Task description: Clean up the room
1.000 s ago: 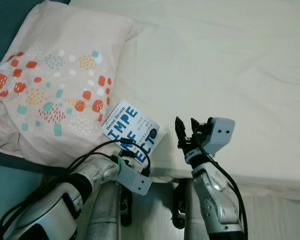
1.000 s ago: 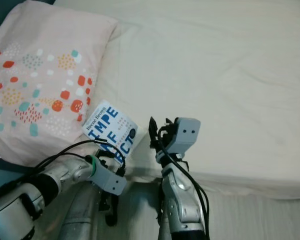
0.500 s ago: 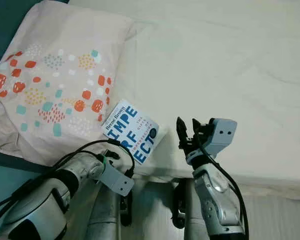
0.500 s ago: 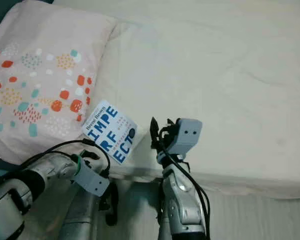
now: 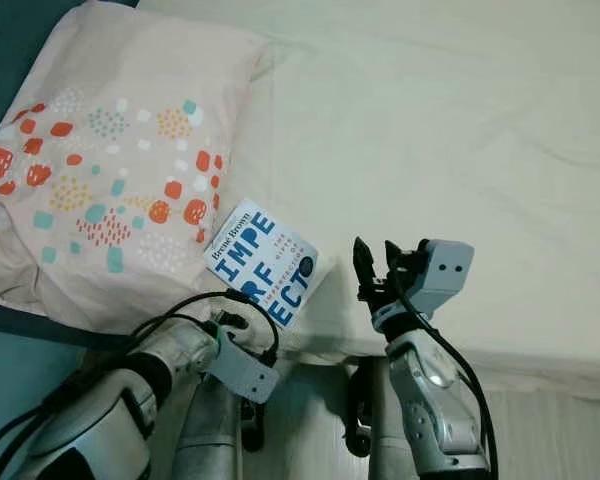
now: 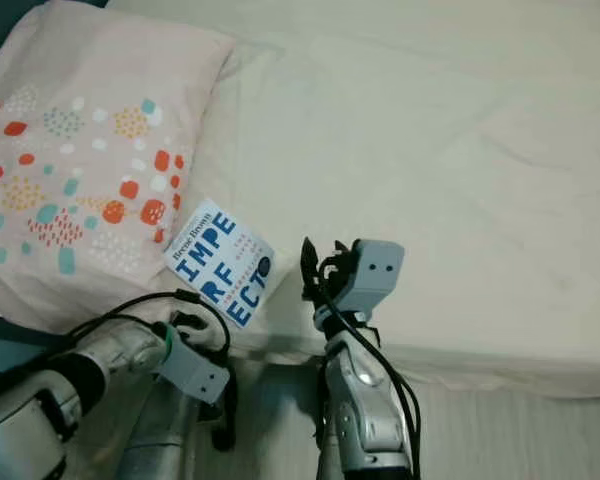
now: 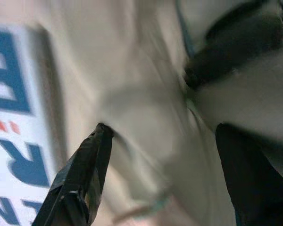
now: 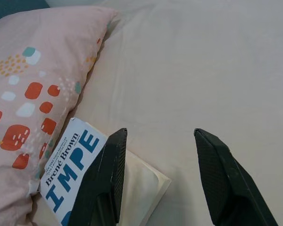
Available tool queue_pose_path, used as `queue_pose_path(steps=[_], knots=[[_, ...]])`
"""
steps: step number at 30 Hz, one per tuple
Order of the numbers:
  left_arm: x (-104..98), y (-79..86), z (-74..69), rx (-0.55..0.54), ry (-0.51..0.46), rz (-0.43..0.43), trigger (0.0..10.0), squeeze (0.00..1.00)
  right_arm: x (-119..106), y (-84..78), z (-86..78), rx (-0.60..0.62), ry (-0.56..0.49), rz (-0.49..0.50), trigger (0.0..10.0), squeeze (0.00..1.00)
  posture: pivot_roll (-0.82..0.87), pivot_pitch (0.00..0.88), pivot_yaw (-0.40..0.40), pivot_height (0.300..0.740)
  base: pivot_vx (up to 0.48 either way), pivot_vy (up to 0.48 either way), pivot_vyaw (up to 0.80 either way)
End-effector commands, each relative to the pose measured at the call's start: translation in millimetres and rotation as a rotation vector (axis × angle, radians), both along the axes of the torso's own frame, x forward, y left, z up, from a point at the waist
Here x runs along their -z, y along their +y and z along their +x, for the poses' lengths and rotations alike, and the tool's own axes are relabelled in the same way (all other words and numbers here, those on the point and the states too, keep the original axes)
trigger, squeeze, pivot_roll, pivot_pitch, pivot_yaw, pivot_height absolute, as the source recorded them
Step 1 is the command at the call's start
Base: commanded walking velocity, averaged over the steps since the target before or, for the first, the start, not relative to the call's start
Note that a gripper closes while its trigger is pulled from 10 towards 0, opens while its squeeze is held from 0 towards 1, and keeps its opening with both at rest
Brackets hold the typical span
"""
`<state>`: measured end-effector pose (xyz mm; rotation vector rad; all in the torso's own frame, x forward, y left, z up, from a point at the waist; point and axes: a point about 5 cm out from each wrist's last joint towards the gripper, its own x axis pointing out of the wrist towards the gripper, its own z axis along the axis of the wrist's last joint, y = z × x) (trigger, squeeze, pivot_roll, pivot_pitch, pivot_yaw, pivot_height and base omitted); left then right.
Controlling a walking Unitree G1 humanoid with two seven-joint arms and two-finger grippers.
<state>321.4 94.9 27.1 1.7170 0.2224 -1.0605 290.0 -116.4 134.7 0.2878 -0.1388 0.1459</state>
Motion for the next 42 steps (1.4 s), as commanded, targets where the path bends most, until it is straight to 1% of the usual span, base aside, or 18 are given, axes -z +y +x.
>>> queue_pose_path(steps=[1,3,4,5,6,12,15,18,19,20,24,27,29,31,37,39,41,42], knots=[[6,-11.0,-6.4,-0.016,0.01,-0.046,10.0,0.0,8,4.4,-6.0,-0.003,0.042,0.029,10.0,0.0,-0.02,0.36,0.15,0.63,0.0,0.0,0.0],[6,-11.0,-6.4,-0.016,0.01,-0.046,10.0,0.0,8,4.4,-6.0,-0.003,0.042,0.029,10.0,0.0,-0.02,0.36,0.15,0.63,0.0,0.0,0.0],[3,-16.4,-4.3,-0.018,-0.005,-0.066,10.0,0.0,8,4.2,-6.1,-0.002,0.042,0.029,10.0,0.0,-0.02,0.36,0.15,0.63,0.0,0.0,0.0],[3,-16.4,-4.3,-0.018,-0.005,-0.066,10.0,0.0,8,4.2,-6.1,-0.002,0.042,0.029,10.0,0.0,-0.02,0.36,0.15,0.63,0.0,0.0,0.0],[-4,-29.6,-1.0,-0.003,-0.028,-0.113,10.0,0.0,9,4.3,-6.3,0.0,0.043,0.029,10.0,0.0,-0.02,0.361,0.152,0.63,0.0,0.0,0.0],[-11,-43.7,0.5,0.025,-0.047,-0.158,10.0,0.0,9,5.7,-6.1,-0.001,0.045,0.031,10.0,0.0,-0.02,0.358,0.156,0.63,0.0,0.0,0.0],[-13,-47.5,0.8,0.026,-0.057,-0.17,10.0,0.0,9,6.3,-6.1,-0.002,0.045,0.032,10.0,0.0,-0.01,0.357,0.157,0.63,0.0,0.0,0.0],[-16,-60.7,0.7,0.028,-0.077,-0.179,10.0,0.0,8,8.4,-5.6,-0.007,0.045,0.034,10.0,0.0,-0.02,0.356,0.161,0.63,0.0,0.0,0.0],[-16,-60.7,0.7,0.028,-0.077,-0.179,10.0,0.0,8,8.4,-5.6,-0.007,0.045,0.034,10.0,0.0,-0.02,0.356,0.161,0.63,0.0,0.0,0.0],[-19,-71.1,-0.2,0.038,-0.087,-0.201,10.0,0.0,8,8.9,-5.5,-0.007,0.043,0.035,10.0,0.0,-0.03,0.357,0.166,0.63,0.0,0.0,0.0],[-20,-74.9,-0.7,0.042,-0.09,-0.212,10.0,0.0,8,8.9,-5.6,-0.006,0.043,0.035,10.0,0.0,-0.03,0.357,0.166,0.63,0.0,0.0,0.0],[-28,-89.0,0.2,0.036,-0.113,-0.258,10.0,0.0,9,7.2,-8.3,0.003,0.046,0.036,10.0,0.0,-0.04,0.36,0.176,0.63,0.0,0.0,0.0],[-32,-92.9,2.5,0.026,-0.128,-0.272,10.0,0.0,10,6.9,-9.8,0.009,0.048,0.036,10.0,0.0,-0.04,0.359,0.177,0.63,0.0,0.0,0.0],[-34,-93.3,3.7,0.023,-0.131,-0.273,10.0,0.0,10,6.7,-10.3,0.012,0.049,0.035,10.0,0.0,-0.04,0.359,0.177,0.63,0.0,0.0,0.0],[-31,-75.8,7.5,0.045,-0.093,-0.213,10.0,0.0,10,5.6,-10.8,0.016,0.05,0.037,10.0,0.0,-0.03,0.359,0.178,0.63,0.0,0.0,0.0],[-29,-50.3,11.6,0.083,-0.025,-0.106,10.0,0.0,11,6.1,-9.9,0.013,0.052,0.039,10.0,0.0,-0.01,0.362,0.177,0.63,0.0,0.0,0.0],[-30,-30.2,14.8,0.097,0.03,-0.025,10.0,0.0,12,7.2,-8.7,0.008,0.054,0.041,10.0,0.0,0.0,0.36,0.176,0.63,0.0,0.0,0.0],[-30,-30.2,14.8,0.097,0.03,-0.025,10.0,0.0,12,7.2,-8.7,0.008,0.054,0.041,10.0,0.0,0.0,0.36,0.176,0.63,0.0,0.0,0.0]])
